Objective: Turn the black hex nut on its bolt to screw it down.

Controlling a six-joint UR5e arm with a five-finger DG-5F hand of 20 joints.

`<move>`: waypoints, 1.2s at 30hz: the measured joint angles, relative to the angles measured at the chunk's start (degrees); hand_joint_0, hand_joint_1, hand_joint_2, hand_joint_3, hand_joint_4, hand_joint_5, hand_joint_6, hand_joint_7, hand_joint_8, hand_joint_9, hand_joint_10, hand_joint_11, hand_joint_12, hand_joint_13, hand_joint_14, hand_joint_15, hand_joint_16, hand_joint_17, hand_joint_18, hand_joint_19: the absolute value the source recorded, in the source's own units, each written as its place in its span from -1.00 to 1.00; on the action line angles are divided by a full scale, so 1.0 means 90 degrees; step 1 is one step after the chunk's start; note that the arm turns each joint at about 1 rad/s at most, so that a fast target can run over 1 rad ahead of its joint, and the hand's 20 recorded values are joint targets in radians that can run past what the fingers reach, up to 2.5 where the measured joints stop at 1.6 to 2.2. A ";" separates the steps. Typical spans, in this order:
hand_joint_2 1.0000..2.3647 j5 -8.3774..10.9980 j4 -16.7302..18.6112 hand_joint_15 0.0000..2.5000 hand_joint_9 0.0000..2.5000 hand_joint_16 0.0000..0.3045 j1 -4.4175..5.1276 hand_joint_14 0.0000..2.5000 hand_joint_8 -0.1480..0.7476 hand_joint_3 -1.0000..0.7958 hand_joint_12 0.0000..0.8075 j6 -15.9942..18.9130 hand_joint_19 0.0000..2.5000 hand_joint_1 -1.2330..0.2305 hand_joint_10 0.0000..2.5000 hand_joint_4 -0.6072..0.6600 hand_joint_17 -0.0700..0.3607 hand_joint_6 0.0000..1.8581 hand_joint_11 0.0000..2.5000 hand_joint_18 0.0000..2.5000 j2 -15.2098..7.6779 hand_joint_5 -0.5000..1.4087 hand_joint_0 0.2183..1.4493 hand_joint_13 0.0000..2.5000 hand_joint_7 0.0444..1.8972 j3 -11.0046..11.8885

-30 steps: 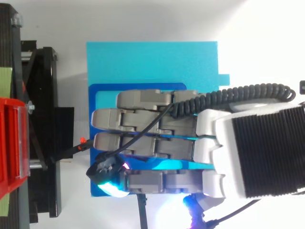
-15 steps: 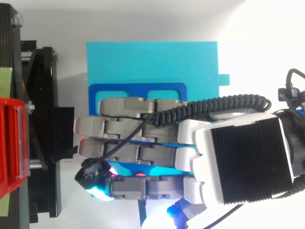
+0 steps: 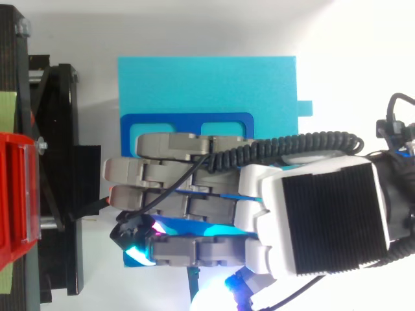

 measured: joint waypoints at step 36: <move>-1.00 -0.0148 -0.0060 -1.00 -0.70 -0.71 0.0004 -1.00 -0.05 -0.44 -0.22 -0.0646 -0.93 0.38 -1.00 0.31 -0.22 -0.46 -0.94 -0.95 -0.0379 -0.57 -0.48 -0.94 0.40 0.0345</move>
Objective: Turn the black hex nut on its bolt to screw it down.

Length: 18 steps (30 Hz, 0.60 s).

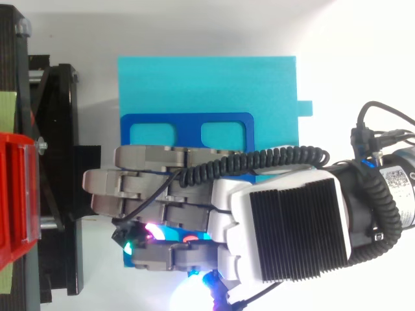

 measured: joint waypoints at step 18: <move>-1.00 -0.0173 -0.0003 -1.00 -0.70 -0.71 -0.0105 -1.00 -0.04 -0.44 -0.21 -0.0285 -0.92 0.38 -1.00 0.30 -0.22 -0.46 -0.94 -0.95 -0.0003 -0.57 -0.49 -0.93 0.41 0.0003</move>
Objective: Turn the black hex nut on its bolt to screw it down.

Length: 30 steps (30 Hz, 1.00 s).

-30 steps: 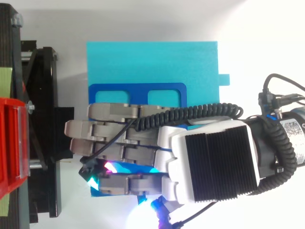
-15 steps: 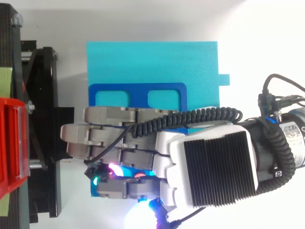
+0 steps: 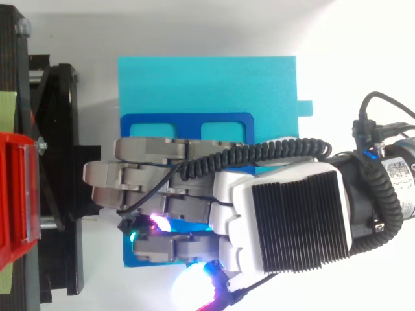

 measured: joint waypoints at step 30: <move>-1.00 -0.0866 0.0075 -1.00 -0.70 -0.70 -0.0740 -1.00 -0.03 -0.44 -0.18 -0.0264 -0.91 0.60 -1.00 0.29 -0.20 -0.46 -0.94 -0.94 0.0001 -0.57 -0.53 -0.92 0.42 0.0001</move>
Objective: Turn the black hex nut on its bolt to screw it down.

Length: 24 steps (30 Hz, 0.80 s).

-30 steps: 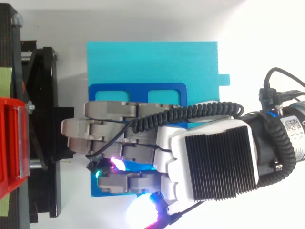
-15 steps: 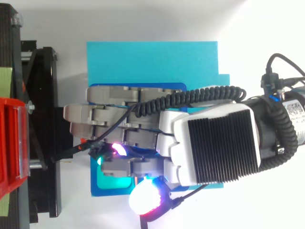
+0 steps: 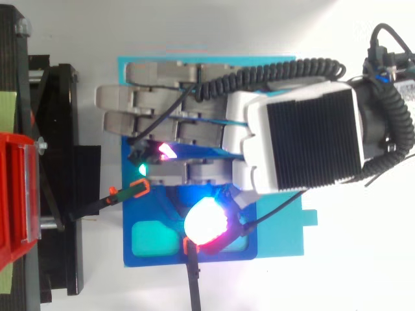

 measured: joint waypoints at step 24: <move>-1.00 -0.0381 -0.0091 -1.00 -0.71 -0.69 -0.0209 -1.00 -0.03 -0.44 -0.16 -0.0004 -0.89 0.62 -1.00 0.35 -0.18 -0.46 -0.95 -0.94 0.0000 -0.60 -0.55 -0.92 0.14 0.0340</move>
